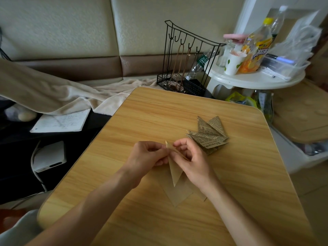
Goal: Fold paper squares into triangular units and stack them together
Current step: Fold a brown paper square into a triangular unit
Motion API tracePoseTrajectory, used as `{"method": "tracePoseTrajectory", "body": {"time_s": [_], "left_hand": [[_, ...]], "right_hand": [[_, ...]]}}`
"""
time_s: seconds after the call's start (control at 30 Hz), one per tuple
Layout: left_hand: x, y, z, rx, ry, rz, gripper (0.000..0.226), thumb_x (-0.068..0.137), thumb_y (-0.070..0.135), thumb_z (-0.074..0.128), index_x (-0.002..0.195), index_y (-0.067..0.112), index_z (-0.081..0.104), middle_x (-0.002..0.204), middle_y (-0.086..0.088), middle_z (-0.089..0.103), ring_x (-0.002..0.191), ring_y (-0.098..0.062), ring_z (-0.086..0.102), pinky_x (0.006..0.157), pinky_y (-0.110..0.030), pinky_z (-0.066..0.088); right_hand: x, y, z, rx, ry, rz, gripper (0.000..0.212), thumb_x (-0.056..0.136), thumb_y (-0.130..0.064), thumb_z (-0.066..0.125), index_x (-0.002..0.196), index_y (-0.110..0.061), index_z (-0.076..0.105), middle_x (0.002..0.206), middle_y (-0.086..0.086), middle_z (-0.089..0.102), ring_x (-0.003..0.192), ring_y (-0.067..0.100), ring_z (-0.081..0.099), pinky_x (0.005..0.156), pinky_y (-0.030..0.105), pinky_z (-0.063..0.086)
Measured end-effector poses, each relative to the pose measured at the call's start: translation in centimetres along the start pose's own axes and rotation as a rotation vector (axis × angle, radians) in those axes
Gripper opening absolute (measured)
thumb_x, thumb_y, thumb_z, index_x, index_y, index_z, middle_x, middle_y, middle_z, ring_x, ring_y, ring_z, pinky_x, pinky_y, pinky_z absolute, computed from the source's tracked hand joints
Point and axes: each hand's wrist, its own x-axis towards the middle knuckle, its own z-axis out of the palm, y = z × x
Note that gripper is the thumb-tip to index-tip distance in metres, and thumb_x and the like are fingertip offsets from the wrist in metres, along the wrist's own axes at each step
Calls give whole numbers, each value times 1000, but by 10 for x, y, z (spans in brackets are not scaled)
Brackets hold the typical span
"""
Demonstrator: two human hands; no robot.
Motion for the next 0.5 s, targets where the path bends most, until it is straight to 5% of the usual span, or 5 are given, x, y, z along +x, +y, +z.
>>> {"method": "tracePoseTrajectory", "body": {"time_s": [0.5], "left_hand": [[2, 3, 2, 77, 139, 144, 9, 96, 10, 65, 99, 12, 73, 89, -14, 73, 72, -15, 72, 63, -20, 55]], "right_hand": [[1, 0, -2, -85, 35, -43, 12, 92, -31, 63, 85, -24, 70, 80, -10, 69, 76, 7, 63, 71, 28, 49]]}}
